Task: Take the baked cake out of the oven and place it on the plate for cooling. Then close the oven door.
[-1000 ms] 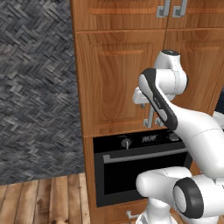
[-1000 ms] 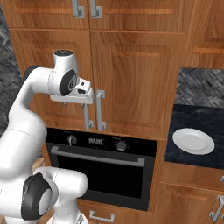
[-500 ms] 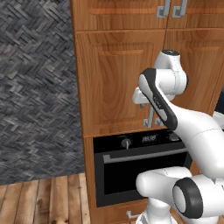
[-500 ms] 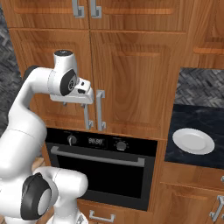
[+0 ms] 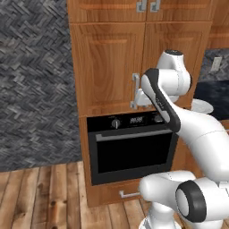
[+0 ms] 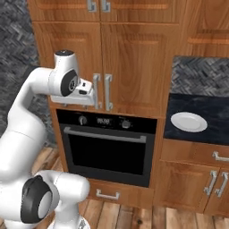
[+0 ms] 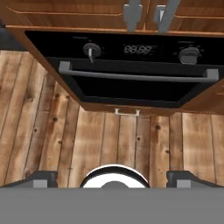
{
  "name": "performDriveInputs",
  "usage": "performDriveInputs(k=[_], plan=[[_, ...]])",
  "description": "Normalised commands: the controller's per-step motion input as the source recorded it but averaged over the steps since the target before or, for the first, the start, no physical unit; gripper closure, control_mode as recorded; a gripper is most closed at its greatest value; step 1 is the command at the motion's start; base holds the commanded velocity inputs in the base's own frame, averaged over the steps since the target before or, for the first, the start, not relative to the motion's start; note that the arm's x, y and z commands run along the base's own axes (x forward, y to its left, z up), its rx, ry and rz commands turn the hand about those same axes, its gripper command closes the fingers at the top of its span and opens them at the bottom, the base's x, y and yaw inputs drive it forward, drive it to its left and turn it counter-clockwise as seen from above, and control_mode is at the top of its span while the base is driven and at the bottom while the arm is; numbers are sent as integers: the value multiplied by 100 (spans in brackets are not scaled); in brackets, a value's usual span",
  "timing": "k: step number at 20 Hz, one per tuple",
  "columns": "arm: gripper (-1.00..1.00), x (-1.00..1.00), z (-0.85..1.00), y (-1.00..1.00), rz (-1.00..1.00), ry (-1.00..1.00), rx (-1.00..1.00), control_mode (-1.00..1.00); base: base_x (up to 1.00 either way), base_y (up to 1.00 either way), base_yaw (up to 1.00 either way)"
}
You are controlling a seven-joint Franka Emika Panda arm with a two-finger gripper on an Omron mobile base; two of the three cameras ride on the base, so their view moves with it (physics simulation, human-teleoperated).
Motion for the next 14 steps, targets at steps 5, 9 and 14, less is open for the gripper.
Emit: performDriveInputs(k=[5,9,14], plan=[[-100,0,0,0,0,0,0,100,-1,-86,8],[-100,0,0,0,0,0,0,100,23,-100,36],[-100,0,0,0,0,0,0,100,27,-92,51]])
